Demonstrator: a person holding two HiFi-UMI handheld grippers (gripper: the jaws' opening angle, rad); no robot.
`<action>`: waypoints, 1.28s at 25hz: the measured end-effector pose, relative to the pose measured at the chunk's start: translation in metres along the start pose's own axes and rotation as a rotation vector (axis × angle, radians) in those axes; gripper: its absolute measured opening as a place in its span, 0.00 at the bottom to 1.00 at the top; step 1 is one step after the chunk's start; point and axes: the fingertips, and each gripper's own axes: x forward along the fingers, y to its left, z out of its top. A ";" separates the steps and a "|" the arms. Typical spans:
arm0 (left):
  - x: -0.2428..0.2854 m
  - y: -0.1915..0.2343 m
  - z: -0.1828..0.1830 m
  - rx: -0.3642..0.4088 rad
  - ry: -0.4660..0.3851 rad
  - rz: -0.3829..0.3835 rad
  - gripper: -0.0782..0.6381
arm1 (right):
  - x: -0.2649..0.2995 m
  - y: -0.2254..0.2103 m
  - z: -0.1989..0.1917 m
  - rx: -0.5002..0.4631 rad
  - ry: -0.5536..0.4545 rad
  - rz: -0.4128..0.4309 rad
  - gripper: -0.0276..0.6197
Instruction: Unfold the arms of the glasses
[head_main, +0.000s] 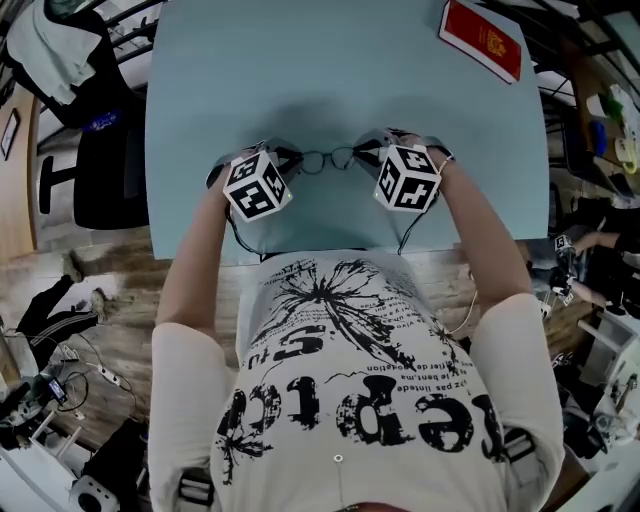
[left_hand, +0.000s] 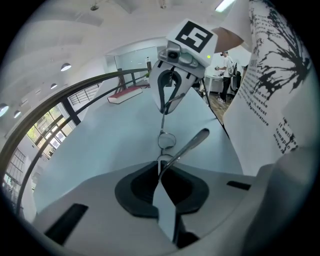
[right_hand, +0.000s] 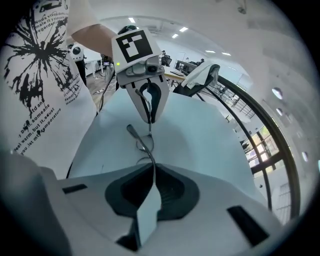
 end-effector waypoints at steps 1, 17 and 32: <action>0.000 0.000 0.001 -0.002 -0.001 0.004 0.15 | -0.002 0.000 -0.005 0.012 0.010 -0.001 0.09; -0.002 0.005 0.017 -0.067 -0.140 0.078 0.15 | -0.010 0.006 -0.038 0.147 0.056 -0.040 0.09; -0.001 0.007 0.011 -0.215 -0.194 0.157 0.22 | -0.014 0.005 -0.031 0.178 0.010 -0.105 0.09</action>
